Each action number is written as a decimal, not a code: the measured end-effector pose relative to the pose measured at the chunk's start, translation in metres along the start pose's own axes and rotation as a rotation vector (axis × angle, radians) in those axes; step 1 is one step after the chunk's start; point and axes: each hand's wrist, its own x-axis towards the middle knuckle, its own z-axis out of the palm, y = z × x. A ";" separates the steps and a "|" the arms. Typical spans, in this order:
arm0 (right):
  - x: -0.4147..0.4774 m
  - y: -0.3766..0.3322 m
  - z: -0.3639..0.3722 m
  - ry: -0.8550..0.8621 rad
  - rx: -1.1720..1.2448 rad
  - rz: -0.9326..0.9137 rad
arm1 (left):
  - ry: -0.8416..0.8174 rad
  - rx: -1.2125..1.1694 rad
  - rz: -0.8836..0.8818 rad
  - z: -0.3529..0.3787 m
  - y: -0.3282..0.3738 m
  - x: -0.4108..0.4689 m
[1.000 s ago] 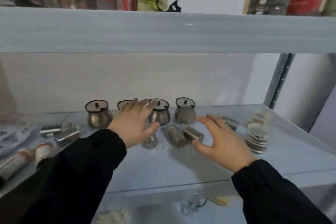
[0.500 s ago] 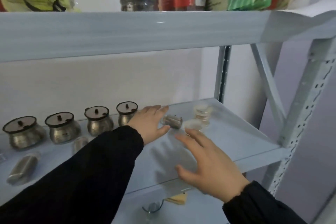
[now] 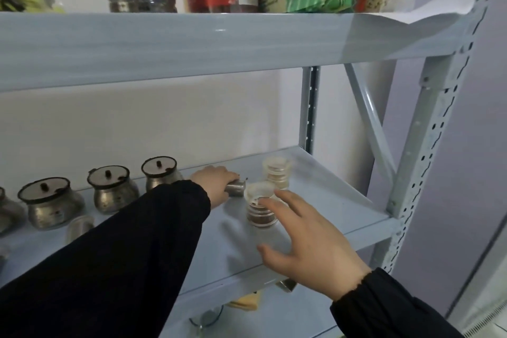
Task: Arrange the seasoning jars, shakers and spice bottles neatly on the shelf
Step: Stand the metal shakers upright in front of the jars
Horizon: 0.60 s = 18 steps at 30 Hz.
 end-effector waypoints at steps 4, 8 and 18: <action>0.009 0.000 0.004 0.008 0.013 -0.002 | -0.033 -0.009 -0.027 -0.003 -0.003 -0.011; 0.027 -0.007 0.006 0.031 0.013 -0.035 | -0.019 0.034 -0.028 -0.006 -0.009 -0.027; 0.072 -0.027 0.004 0.011 0.062 -0.127 | 0.031 -0.188 -0.082 -0.042 -0.030 -0.059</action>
